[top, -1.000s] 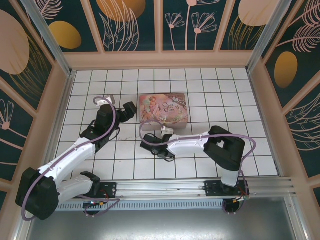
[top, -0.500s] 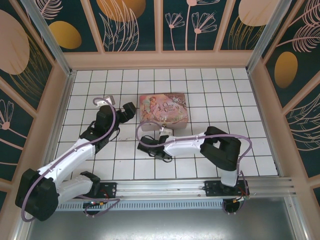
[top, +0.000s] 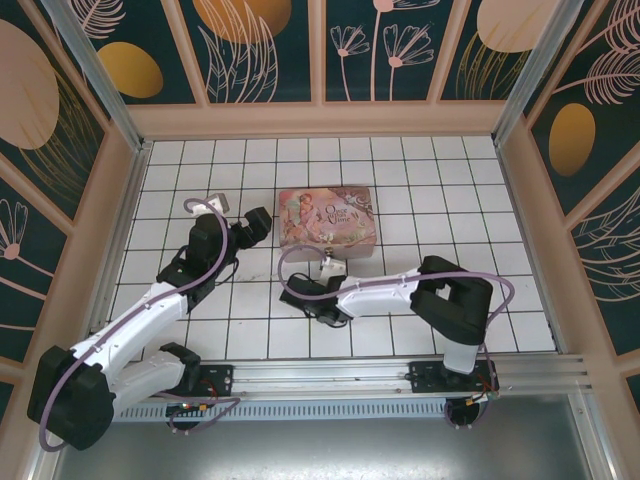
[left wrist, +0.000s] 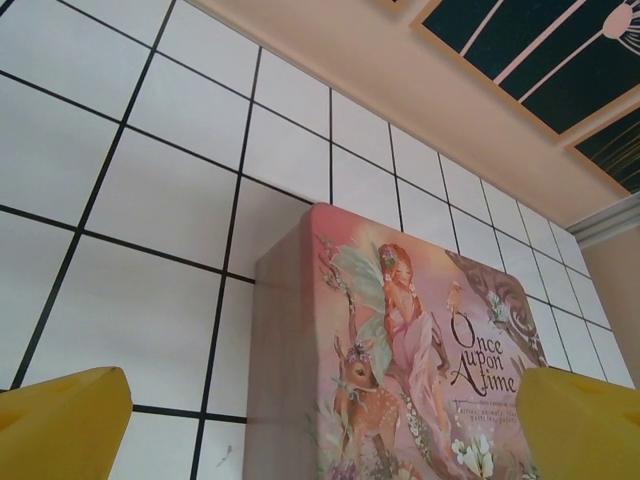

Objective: Unlock a padlock with a key

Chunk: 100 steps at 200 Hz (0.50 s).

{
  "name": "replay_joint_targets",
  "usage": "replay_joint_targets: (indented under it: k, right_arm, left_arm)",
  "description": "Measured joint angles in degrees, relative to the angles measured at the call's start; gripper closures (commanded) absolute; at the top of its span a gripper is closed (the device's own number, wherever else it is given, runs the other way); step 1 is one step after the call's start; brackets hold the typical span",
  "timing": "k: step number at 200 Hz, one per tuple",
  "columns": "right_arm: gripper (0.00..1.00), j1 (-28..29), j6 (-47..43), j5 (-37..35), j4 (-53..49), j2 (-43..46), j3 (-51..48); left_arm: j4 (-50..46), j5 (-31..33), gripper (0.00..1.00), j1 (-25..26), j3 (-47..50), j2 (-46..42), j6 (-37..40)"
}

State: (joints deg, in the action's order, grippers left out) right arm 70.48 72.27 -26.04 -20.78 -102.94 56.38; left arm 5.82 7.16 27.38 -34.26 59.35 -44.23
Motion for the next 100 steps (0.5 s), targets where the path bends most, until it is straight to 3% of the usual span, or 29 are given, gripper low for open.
replay_joint_targets:
  k: [43,100]
  right_arm:
    - [1.0,0.1,-1.4,3.6,5.5,5.5,-5.9]
    - [1.0,0.1,-1.9,2.9,9.5,14.1,-12.6]
  left_arm:
    - [-0.1,-3.0,0.02,0.0,0.0,0.0,0.0]
    - [0.7,-9.7,0.01,0.0,0.8,-0.4,-0.5]
